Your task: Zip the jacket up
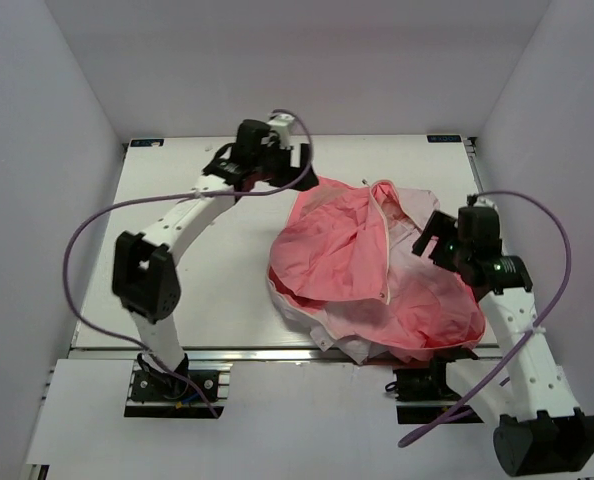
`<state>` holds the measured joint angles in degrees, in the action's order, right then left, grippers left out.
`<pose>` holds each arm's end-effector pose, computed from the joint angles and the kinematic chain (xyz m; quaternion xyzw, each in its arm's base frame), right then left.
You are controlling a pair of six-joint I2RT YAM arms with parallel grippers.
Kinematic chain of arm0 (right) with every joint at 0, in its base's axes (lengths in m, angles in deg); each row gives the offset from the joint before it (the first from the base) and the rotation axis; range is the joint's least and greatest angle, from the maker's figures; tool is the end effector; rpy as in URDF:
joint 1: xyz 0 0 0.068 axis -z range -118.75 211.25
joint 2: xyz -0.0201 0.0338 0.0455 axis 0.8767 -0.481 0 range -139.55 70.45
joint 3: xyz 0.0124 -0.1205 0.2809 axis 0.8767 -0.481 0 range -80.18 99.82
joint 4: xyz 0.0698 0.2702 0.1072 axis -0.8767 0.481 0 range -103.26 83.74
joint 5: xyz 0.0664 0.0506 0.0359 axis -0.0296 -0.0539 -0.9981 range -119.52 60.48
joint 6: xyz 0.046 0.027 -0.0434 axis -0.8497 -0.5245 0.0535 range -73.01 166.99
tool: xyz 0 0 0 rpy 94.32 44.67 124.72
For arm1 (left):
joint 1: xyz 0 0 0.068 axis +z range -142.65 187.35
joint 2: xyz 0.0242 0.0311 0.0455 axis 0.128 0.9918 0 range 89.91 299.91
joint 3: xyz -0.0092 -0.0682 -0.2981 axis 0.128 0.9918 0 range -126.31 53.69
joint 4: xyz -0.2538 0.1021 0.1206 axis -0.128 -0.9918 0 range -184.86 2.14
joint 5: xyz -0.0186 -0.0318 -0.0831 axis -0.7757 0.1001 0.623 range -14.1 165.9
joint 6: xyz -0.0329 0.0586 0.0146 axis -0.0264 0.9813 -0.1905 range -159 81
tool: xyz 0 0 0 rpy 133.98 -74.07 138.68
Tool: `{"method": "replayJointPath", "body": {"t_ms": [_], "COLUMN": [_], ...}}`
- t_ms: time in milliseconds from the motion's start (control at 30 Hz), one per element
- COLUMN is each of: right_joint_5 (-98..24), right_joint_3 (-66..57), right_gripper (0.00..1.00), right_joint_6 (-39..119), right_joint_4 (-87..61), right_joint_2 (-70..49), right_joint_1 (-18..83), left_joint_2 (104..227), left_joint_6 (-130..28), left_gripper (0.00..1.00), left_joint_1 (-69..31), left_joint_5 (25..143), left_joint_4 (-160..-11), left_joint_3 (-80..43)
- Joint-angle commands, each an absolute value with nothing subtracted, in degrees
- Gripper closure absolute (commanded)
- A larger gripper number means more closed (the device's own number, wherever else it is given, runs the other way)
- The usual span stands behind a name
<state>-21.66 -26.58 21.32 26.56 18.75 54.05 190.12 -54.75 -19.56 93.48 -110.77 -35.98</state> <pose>0.2188 0.0200 0.3376 0.1736 0.8799 0.0648 0.4375 0.4111 -0.2276 0.3439 0.1567 0.8592 -0.2957 0.3871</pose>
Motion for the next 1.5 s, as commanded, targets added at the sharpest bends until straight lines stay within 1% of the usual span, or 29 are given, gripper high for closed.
{"method": "replayJointPath", "body": {"t_ms": [0,33,67,133,167,267,433,467,500,533,567,600,633,667,800,900,933,967,1000,1033,1067,1100,1200,1233,1267,1300,1367,1433,1467], "right_joint_5": [-20.2,-20.2,-20.3,-20.6,-19.8,-17.0,-17.4,-17.6,-17.7,-17.4,-17.3,-17.1,-16.5,-16.1,-13.1,-10.9,-8.4,-7.6,-7.5,-7.5,-8.9,-9.2,-13.2,-14.7,-19.6,-21.9,-28.3,-29.1,-31.7], "right_joint_3": [-32.1,-33.2,-35.0,-36.6,-37.3,-39.5,-41.8,-42.1,-42.5,-43.1,-43.4,-43.5,-43.6,-43.4,-39.9,-34.3,-32.6,-30.4,-24.9,-18.2,-14.8,-11.6,-1.6,1.2,7.6,10.8,16.5,25.4,30.9], "right_gripper": [0.11,0.11,0.11,0.11,0.11,0.11,0.11,0.18,0.24,0.36,0.7,0.8,0.88,1.0,1.0,1.0,1.0,1.0,1.0,1.0,1.0,1.0,1.0,1.0,1.0,1.0,1.0,1.0,1.0], "right_joint_6": [16.9,16.5,15.9,14.7,14.6,14.6,16.3,16.8,16.9,16.9,17.1,17.2,17.5,17.5,17.5,18.4,19.6,20.6,21.8,23.2,24.9,25.2,29.5,30.7,32.1,34.4,37.0,37.8,38.1], "right_joint_4": [34.5,35.0,35.5,36.8,37.0,37.1,35.0,34.0,33.3,32.7,31.0,30.1,29.4,28.2,26.3,22.9,21.7,20.9,20.1,19.0,18.7,18.0,11.9,11.1,10.8,10.2,8.6,8.3,7.8], "right_joint_2": [23.1,24.6,25.2,25.8,26.2,25.6,24.4,24.5,24.7,25.3,25.6,26.0,26.2,26.2,24.3,22.2,21.0,20.2,19.5,17.7,17.3,17.1,17.2,17.1,16.2,15.7,14.4,13.2,12.2], "right_joint_1": [54.0,54.1,54.0,54.0,54.0,54.2,54.1,54.1,54.1,54.1,54.1,54.2,54.1,54.1,54.1,54.1,54.0,54.0,54.1,54.0,54.0,53.9,53.3,53.3,53.3,53.3,53.3,53.3,53.3], "left_joint_2": [197.9,203.0,205.5,210.6,215.5,223.2,228.5,229.0,230.0,230.4,230.8,231.1,231.0,230.7,225.5,216.3,213.4,206.8,203.2,196.0,192.4,185.3,174.9,168.8,166.1,161.2,157.2,154.2,152.0], "left_joint_6": [-46.7,-45.3,-44.6,-43.5,-43.3,-44.4,-46.7,-47.1,-47.8,-48.1,-48.4,-48.7,-49.8,-50.5,-49.6,-47.5,-47.2,-46.5,-45.0,-44.5,-44.1,-43.8,-43.8,-44.1,-43.8,-43.8,-44.4,-45.1,-45.3], "left_gripper": [0.02,0.02,0.02,0.02,0.02,0.02,0.02,0.04,0.12,0.24,0.35,0.66,0.83,0.99,1.0,1.0,1.0,1.0,1.0,1.0,1.0,1.0,1.0,1.0,1.0,1.0,1.0,1.0,1.0], "left_joint_1": [-25.6,-26.8,-28.9,-30.7,-32.0,-34.1,-36.1,-36.5,-36.5,-36.5,-36.5,-36.5,-36.5,-36.5,-36.4,-35.9,-35.9,-35.9,-35.9,-35.9,-35.9,-35.9,-35.9,-35.9,-35.9,-35.9,-35.9,-36.0,-36.0], "left_joint_5": [95.6,95.0,95.0,95.1,95.3,95.1,93.8,91.4,90.5,89.8,88.8,87.0,85.7,84.3,78.8,73.5,70.7,69.5,68.6,65.9,63.2,61.5,58.9,58.9,59.7,62.5,65.7,71.6,73.4], "left_joint_4": [-112.9,-113.4,-114.0,-114.9,-115.8,-114.4,-109.9,-109.0,-108.7,-108.6,-108.2,-107.9,-107.6,-107.7,-107.7,-105.8,-104.0,-102.9,-101.8,-100.6,-100.0,-99.7,-99.3,-99.6,-100.9,-101.6,-104.0,-105.4,-106.7], "left_joint_3": [-47.1,-50.0,-55.9,-62.5,-68.8,-77.2,-79.5,-79.5,-79.5,-79.4,-79.1,-78.8,-78.2,-78.1,-75.3,-68.9,-66.5,-60.9,-57.9,-52.7,-50.4,-45.9,-40.5,-38.2,-37.5,-37.5,-38.2,-39.9,-42.2]}}
